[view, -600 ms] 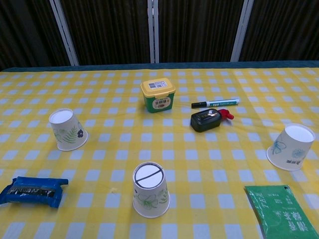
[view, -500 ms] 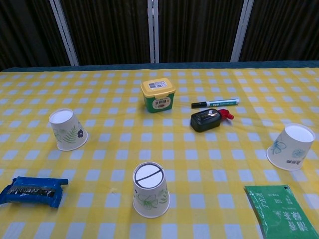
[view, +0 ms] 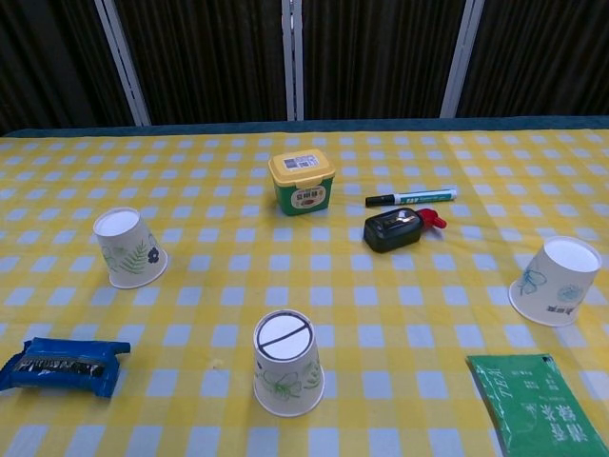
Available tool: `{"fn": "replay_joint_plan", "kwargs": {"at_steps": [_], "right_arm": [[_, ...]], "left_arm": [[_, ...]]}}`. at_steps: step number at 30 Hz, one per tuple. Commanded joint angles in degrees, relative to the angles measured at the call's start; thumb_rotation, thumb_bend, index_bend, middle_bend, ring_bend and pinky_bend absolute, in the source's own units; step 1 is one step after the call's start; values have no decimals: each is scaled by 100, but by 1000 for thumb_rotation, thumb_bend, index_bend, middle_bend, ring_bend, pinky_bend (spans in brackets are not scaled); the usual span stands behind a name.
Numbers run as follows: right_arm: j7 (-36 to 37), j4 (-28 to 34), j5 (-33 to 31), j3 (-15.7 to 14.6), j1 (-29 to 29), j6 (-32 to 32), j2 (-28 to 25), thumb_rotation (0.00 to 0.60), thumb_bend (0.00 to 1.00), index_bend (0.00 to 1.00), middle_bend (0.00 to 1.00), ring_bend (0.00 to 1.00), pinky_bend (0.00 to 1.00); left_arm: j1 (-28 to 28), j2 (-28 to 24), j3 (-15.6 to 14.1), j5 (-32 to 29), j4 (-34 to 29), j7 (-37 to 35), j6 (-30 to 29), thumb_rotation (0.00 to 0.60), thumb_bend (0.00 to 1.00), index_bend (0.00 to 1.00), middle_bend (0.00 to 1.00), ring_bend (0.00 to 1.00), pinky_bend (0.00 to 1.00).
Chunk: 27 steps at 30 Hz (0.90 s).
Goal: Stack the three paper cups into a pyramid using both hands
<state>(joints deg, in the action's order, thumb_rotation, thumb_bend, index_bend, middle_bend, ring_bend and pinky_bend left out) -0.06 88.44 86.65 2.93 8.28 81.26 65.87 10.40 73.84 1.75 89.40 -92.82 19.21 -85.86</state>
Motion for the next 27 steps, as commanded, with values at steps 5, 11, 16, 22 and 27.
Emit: {"fn": "replay_joint_plan", "kwargs": {"at_steps": [5, 11, 16, 22, 27], "right_arm": [[66, 13, -31, -1, -12, -24, -44, 600, 152, 91, 0, 0, 0], [133, 56, 12, -9, -24, 4, -85, 600, 152, 92, 0, 0, 0], [168, 53, -1, -29, -12, -66, -110, 600, 152, 92, 0, 0, 0], [217, 91, 8, -44, -4, -108, -168, 600, 152, 92, 0, 0, 0], [278, 112, 1, -43, -7, -116, -207, 600, 152, 92, 0, 0, 0]], "left_arm": [[489, 63, 491, -551, -179, 451, 637, 600, 231, 47, 0, 0, 0], [1016, -59, 819, -1439, -467, 979, 1603, 600, 236, 174, 0, 0, 0], [1464, -39, 907, -2151, -541, 1521, 2294, 600, 237, 118, 0, 0, 0], [1895, 98, 917, -3016, -676, 2217, 2684, 600, 236, 118, 0, 0, 0], [2217, 311, 928, -3444, -597, 2556, 2778, 600, 250, 166, 0, 0, 0]]}}
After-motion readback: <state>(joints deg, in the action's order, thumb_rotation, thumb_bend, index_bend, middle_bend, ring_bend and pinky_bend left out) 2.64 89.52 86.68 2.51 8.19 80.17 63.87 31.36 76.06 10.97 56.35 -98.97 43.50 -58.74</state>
